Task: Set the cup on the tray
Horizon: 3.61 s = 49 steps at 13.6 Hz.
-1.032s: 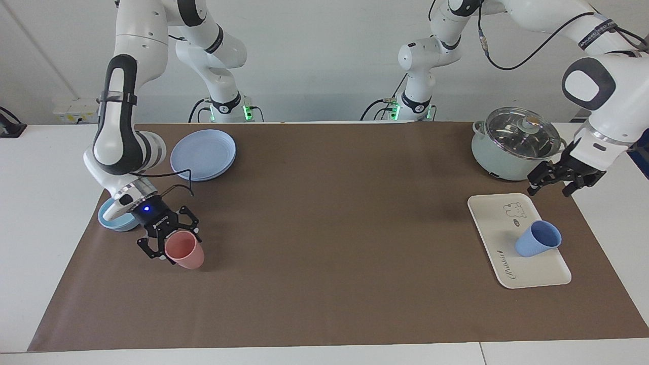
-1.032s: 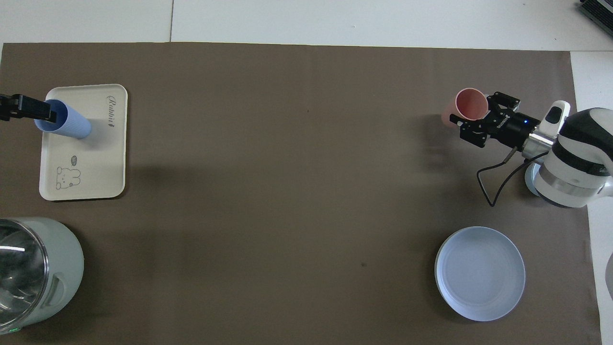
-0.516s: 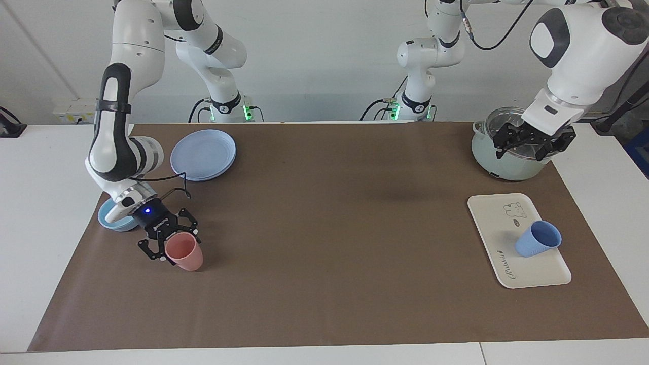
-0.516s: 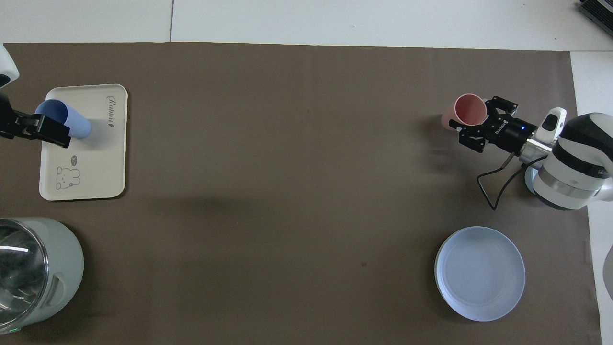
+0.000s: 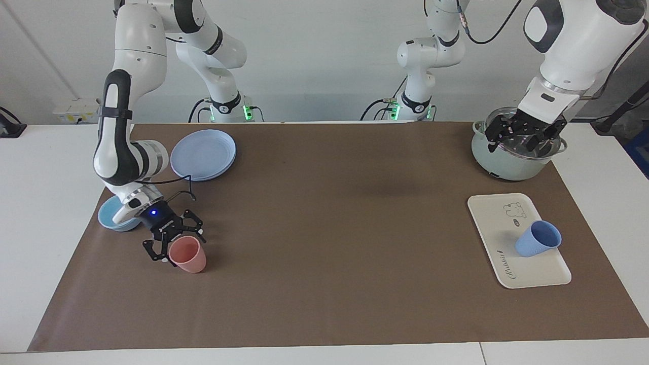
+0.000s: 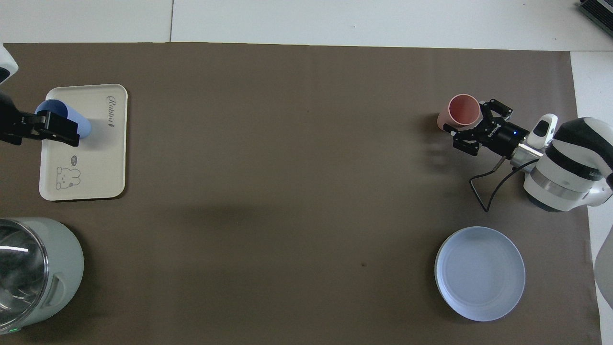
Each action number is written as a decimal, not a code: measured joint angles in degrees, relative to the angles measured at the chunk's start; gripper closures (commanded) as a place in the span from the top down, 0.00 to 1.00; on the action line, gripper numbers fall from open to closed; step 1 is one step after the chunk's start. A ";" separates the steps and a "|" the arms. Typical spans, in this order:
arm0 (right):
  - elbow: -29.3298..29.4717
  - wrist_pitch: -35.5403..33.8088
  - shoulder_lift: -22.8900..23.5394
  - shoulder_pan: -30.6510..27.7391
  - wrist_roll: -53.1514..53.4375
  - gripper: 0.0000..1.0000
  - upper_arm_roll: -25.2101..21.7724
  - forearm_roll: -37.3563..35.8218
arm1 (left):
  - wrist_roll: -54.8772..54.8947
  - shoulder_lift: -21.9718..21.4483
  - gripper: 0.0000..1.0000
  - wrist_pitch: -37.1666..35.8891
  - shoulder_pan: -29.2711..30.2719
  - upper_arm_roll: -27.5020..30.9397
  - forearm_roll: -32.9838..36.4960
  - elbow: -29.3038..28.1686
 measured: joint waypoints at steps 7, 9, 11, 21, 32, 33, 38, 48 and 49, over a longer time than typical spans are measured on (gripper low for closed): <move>-5.03 23.26 -13.39 11.85 16.31 1.00 0.12 0.05 | -0.25 -3.16 1.00 2.96 -1.75 2.59 -2.47 -6.30; -6.85 26.29 -15.58 13.47 17.03 1.00 0.14 -0.05 | -0.29 -3.88 1.00 2.05 -2.87 3.49 -2.47 -6.83; -7.35 26.34 -15.90 13.39 17.04 1.00 -0.16 -3.80 | -0.37 -4.06 1.00 1.65 -3.11 3.70 -2.47 -6.87; -0.23 9.55 -20.62 7.86 70.79 1.00 -0.95 -73.46 | -0.38 -4.49 1.00 0.49 -3.08 4.24 -2.47 -6.60; 14.14 -36.43 -29.25 7.81 132.08 1.00 -0.57 -97.89 | -0.29 -4.88 1.00 0.52 -3.07 4.40 -2.47 -6.60; 16.46 -40.92 -29.06 7.65 132.62 1.00 -0.77 -97.89 | -0.29 -4.88 1.00 0.52 -3.06 4.41 -2.47 -6.60; 19.59 -44.46 -26.64 6.46 132.88 1.00 -1.01 -97.88 | -0.30 -4.88 1.00 0.50 -3.05 4.46 -2.47 -6.63; 19.58 -44.46 -26.31 11.28 132.85 1.00 -6.04 -97.88 | -0.30 -4.88 1.00 0.50 -3.03 4.53 -2.47 -6.63; 19.57 -44.71 -26.29 11.19 132.73 1.00 -5.92 -97.88 | -0.30 -4.88 1.00 0.50 -3.03 4.53 -2.47 -6.63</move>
